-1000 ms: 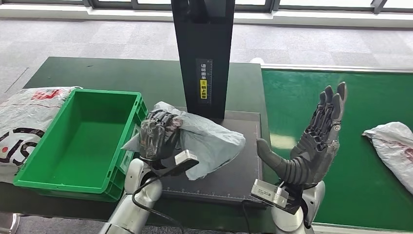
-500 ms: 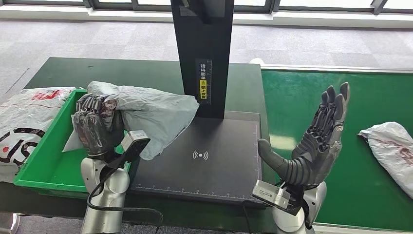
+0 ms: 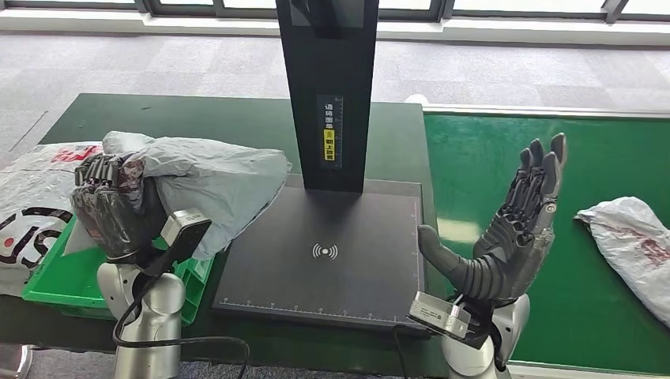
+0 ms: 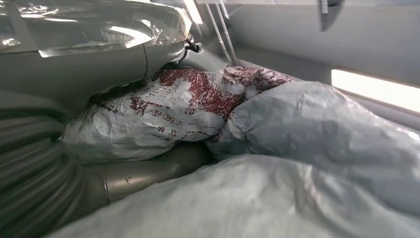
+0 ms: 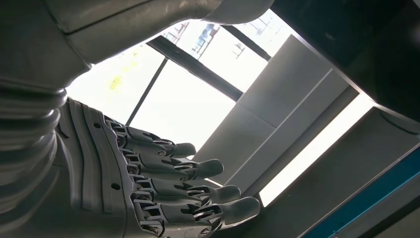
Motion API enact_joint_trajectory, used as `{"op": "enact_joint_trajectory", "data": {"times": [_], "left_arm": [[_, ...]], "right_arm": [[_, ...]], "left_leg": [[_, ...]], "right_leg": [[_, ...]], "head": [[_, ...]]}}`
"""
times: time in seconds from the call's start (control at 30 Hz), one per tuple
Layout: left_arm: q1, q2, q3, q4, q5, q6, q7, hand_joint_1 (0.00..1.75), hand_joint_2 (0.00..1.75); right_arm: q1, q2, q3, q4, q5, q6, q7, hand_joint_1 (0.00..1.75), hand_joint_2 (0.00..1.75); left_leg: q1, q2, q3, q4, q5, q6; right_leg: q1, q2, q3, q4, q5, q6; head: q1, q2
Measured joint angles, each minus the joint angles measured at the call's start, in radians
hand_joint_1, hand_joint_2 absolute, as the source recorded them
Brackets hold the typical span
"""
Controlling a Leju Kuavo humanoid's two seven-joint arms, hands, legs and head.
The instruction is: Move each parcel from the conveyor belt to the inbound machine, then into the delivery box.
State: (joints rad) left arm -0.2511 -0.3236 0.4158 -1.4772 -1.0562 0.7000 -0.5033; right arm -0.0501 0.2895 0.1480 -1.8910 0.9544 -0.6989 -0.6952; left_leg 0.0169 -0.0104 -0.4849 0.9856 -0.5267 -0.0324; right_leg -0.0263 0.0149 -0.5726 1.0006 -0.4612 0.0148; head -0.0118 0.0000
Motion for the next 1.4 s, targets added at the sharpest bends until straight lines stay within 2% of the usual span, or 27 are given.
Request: {"op": "enact_joint_trajectory", "data": {"times": [0.2,0.4,0.53,0.73,0.77,0.87,0.9,0.97,1.1,1.4], "left_arm": [[-0.075,-0.002,0.193,0.119,-0.042,0.000,-0.037,1.75,1.75],[-0.139,0.018,0.363,0.246,-0.084,0.000,-0.032,1.75,1.75],[-0.163,0.033,0.434,0.303,-0.110,0.000,-0.026,1.75,1.75],[-0.184,0.045,0.487,0.351,-0.141,0.000,-0.011,1.75,1.75],[-0.186,0.046,0.493,0.356,-0.144,0.000,-0.010,1.40,1.75],[-0.190,0.048,0.503,0.367,-0.147,0.000,-0.009,0.09,1.75],[-0.190,0.049,0.505,0.369,-0.149,0.000,-0.007,0.00,1.75],[-0.192,0.051,0.507,0.375,-0.158,0.000,0.002,0.00,1.75],[-0.198,0.054,0.512,0.390,-0.164,0.000,0.020,0.00,0.00],[-0.187,0.047,0.496,0.393,-0.009,0.000,-0.015,0.00,0.00]], "right_arm": [[0.000,0.000,0.000,0.000,0.007,0.000,0.000,0.00,1.75],[0.000,0.000,0.000,0.000,0.008,0.000,0.000,0.00,1.75],[0.000,0.000,0.000,0.000,0.008,0.000,0.000,0.00,1.75],[0.000,0.000,0.000,0.000,0.007,0.000,0.000,0.00,1.75],[0.000,0.000,0.000,0.000,0.006,0.000,0.000,0.00,1.75],[0.000,0.000,0.000,0.000,0.006,0.000,0.000,0.00,1.75],[0.000,0.000,0.000,0.000,0.006,0.000,0.000,0.00,1.75],[0.000,0.000,0.000,0.000,0.006,0.000,0.000,0.00,1.75],[0.001,0.000,0.000,0.000,0.006,0.000,0.000,0.00,1.75],[0.002,0.000,-0.007,0.000,0.005,0.000,0.000,0.00,1.75]], "left_leg": [[0.000,0.000,0.000,0.000,0.000,0.000],[0.000,0.001,0.000,0.000,0.000,0.000],[0.000,0.000,0.000,0.000,0.000,0.000],[0.000,0.000,0.000,0.000,0.000,0.000],[0.000,0.000,0.000,0.000,0.000,0.000],[0.000,0.000,0.000,0.000,0.000,0.000],[0.000,0.000,0.000,0.000,0.000,0.000],[0.000,0.000,0.000,0.000,0.000,0.000],[0.000,-0.001,0.001,0.000,0.000,0.000],[0.000,-0.004,0.001,0.000,0.003,0.000]], "right_leg": [[0.000,0.001,0.000,0.000,0.000,0.000],[0.000,0.001,0.000,0.000,0.000,0.000],[0.000,0.001,0.000,0.000,0.000,0.000],[0.000,0.000,0.000,0.000,0.000,0.000],[0.000,0.000,0.000,0.000,0.000,0.000],[0.000,0.000,0.000,0.000,0.000,0.000],[0.000,0.000,0.000,0.000,0.000,0.000],[0.000,0.000,0.000,0.000,0.000,0.000],[0.000,-0.001,0.000,0.000,0.000,0.000],[0.000,-0.004,0.002,0.000,0.001,-0.001]], "head": [[0.000,0.000],[0.000,0.000],[0.000,0.000],[0.000,0.000],[0.000,0.000],[0.000,0.000],[0.000,0.000],[0.000,0.000],[0.000,0.000],[0.000,0.000]]}}
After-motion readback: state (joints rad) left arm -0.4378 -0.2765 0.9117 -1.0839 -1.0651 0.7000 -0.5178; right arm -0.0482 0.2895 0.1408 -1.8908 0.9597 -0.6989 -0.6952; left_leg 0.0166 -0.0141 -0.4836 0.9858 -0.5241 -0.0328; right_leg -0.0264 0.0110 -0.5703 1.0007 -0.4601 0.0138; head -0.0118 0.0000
